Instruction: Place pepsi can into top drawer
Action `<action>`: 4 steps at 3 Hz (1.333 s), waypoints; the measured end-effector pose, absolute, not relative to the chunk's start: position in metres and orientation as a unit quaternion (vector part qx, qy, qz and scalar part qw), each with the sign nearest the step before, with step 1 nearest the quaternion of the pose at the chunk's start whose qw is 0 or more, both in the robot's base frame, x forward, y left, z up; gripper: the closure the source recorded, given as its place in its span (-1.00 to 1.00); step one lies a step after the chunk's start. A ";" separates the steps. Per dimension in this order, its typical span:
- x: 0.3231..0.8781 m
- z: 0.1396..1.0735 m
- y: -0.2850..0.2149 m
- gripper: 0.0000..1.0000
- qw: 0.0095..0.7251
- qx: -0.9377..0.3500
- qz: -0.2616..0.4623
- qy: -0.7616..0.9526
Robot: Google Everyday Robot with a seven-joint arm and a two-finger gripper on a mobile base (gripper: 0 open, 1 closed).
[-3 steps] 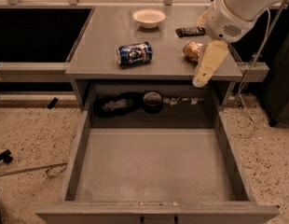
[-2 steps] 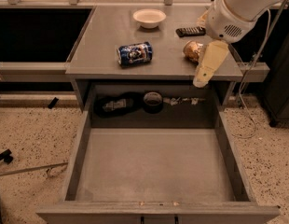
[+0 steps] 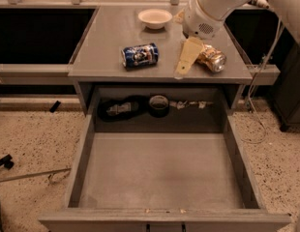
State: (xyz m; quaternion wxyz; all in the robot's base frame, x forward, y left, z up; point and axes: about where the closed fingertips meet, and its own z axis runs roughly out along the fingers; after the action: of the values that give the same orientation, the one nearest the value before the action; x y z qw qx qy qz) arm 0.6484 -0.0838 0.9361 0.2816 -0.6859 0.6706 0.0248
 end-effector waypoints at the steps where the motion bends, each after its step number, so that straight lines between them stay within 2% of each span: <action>1: 0.691 0.915 -0.047 -1.00 0.301 -0.695 0.060 0.650; 2: 0.732 0.893 -0.012 -1.00 0.314 -0.702 0.080 0.634; 4: 0.752 0.878 -0.002 -1.00 0.311 -0.704 0.094 0.632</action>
Offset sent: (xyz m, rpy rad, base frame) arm 0.1251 0.1077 -0.0575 0.1458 0.0085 0.1511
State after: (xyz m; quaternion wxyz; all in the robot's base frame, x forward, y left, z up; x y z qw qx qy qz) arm 0.7518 -0.0020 0.8783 0.3114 -0.7035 0.6318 0.0944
